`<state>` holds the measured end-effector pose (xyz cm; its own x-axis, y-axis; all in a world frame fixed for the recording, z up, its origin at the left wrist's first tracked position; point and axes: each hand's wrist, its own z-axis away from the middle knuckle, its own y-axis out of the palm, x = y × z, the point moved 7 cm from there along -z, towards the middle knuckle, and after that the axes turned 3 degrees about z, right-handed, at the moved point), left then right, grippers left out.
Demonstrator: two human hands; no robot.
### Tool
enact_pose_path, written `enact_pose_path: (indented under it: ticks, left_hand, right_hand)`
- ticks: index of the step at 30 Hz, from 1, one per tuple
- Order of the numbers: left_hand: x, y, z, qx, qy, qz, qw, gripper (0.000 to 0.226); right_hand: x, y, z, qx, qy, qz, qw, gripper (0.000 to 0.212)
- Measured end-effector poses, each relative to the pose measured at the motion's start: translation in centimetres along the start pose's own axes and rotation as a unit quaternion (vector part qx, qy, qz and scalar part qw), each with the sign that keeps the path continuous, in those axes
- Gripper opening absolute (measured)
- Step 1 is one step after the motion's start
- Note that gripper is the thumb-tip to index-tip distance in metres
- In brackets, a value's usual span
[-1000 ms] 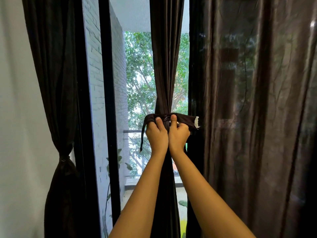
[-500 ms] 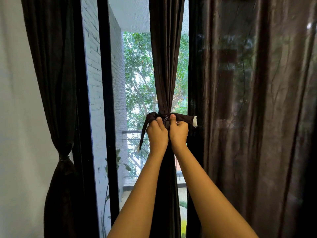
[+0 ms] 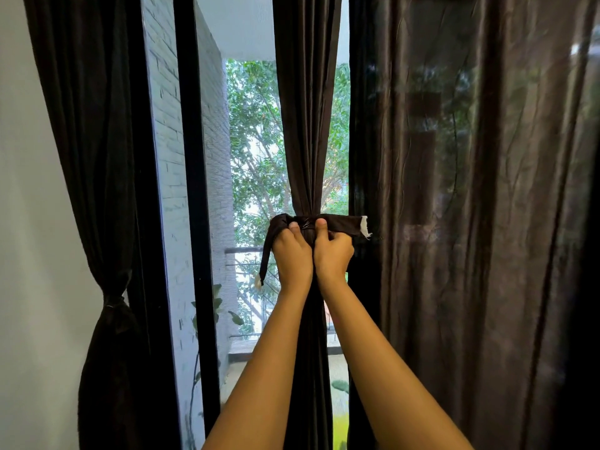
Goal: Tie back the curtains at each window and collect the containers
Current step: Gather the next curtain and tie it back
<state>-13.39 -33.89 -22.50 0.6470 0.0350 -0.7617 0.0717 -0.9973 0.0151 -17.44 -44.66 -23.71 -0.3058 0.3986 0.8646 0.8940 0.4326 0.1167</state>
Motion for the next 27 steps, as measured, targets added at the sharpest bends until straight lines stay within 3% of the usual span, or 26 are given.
enact_pose_path:
  ticks: [7,14,17,27]
  left_hand:
    - [0.6,-0.7,0.2,-0.042,-0.015,0.047,0.998,0.042]
    - [2.3,-1.5,-0.4,-0.087,-0.061,0.12,0.987,0.03]
    - [3.2,-1.6,-0.5,-0.1,-0.122,0.161,0.974,0.034]
    - [2.1,-1.6,0.1,-0.115,-0.063,0.126,0.983,0.025]
  right_hand:
    - [-0.8,0.3,0.7,-0.046,0.039,-0.048,0.997,0.039]
    - [-1.6,1.8,0.2,0.058,0.149,-0.156,0.975,0.031]
    - [-1.0,1.9,-0.1,0.095,0.138,-0.162,0.973,0.016]
    - [0.2,0.5,-1.0,0.141,0.074,-0.097,0.982,0.021]
